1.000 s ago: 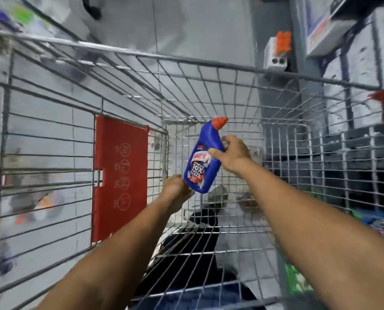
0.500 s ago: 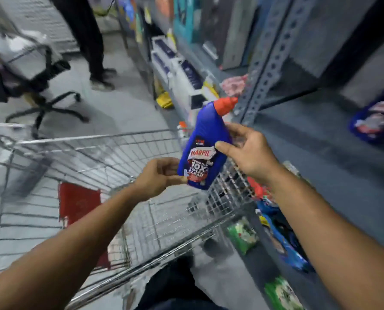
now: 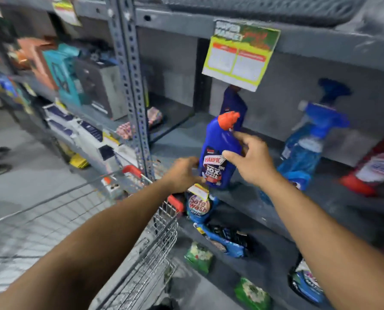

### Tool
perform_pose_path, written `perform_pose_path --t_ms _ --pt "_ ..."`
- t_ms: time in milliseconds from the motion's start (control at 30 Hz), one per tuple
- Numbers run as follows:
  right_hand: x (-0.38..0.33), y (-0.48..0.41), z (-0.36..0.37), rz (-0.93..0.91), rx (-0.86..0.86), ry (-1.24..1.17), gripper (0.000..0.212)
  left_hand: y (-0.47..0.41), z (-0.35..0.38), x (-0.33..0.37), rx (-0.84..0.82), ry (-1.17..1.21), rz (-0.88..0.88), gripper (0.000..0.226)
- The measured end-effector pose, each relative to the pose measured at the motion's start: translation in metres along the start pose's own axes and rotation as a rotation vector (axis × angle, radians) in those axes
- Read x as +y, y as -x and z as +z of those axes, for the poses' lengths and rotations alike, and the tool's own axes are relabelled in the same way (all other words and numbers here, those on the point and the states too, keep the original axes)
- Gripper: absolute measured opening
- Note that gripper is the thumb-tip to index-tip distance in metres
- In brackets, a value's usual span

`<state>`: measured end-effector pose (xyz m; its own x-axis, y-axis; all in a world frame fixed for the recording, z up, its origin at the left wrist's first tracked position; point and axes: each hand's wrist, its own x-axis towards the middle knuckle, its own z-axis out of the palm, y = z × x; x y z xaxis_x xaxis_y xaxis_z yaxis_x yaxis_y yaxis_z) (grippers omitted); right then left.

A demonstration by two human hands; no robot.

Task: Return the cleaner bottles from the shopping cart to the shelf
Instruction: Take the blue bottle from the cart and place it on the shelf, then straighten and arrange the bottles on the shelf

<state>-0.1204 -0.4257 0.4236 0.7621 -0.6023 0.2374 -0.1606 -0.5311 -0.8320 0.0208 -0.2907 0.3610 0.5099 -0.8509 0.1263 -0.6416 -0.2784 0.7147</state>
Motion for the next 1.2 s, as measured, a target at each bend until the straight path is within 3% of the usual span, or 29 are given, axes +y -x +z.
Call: perform_pose_path --t_ms 200,367,500,567,700,767,833,967,1067,1133,1200 --pt "0.026 -0.011 0.004 0.077 0.184 0.184 0.056 -0.049 0.030 -0.016 -0.096 -0.056 0.050 0.041" --pt "0.032 -0.021 0.003 0.101 0.238 0.292 0.055 -0.079 0.033 -0.029 -0.127 -0.115 0.122 0.044" --pt "0.031 -0.009 0.006 0.121 0.246 0.266 0.072 -0.079 0.035 -0.038 -0.106 -0.111 0.133 0.051" --pt "0.033 0.008 0.008 0.123 0.262 0.191 0.079 -0.068 0.036 -0.042 -0.018 -0.048 0.094 0.043" --pt "0.044 0.069 0.006 0.108 0.311 0.025 0.055 -0.030 0.044 -0.045 0.135 0.019 0.022 0.046" --pt "0.052 0.102 0.001 0.157 0.350 0.033 0.041 -0.012 0.048 -0.040 0.167 -0.070 0.150 0.042" --pt "0.065 0.134 -0.010 0.241 0.495 0.035 0.034 -0.001 0.054 -0.025 0.162 -0.134 0.311 0.034" --pt "0.100 0.196 -0.055 0.413 0.905 0.043 0.027 0.015 0.091 0.027 -0.158 0.140 0.466 0.023" --pt "0.120 0.232 -0.101 0.431 1.119 0.084 0.021 0.023 0.132 0.073 -0.408 0.264 0.605 0.018" --pt "0.135 0.251 -0.134 0.433 1.168 0.079 0.028 0.023 0.165 0.113 -0.499 0.308 0.655 0.028" --pt "0.147 0.259 -0.160 0.459 1.095 0.099 0.040 0.017 0.200 0.149 -0.508 0.325 0.645 0.042"
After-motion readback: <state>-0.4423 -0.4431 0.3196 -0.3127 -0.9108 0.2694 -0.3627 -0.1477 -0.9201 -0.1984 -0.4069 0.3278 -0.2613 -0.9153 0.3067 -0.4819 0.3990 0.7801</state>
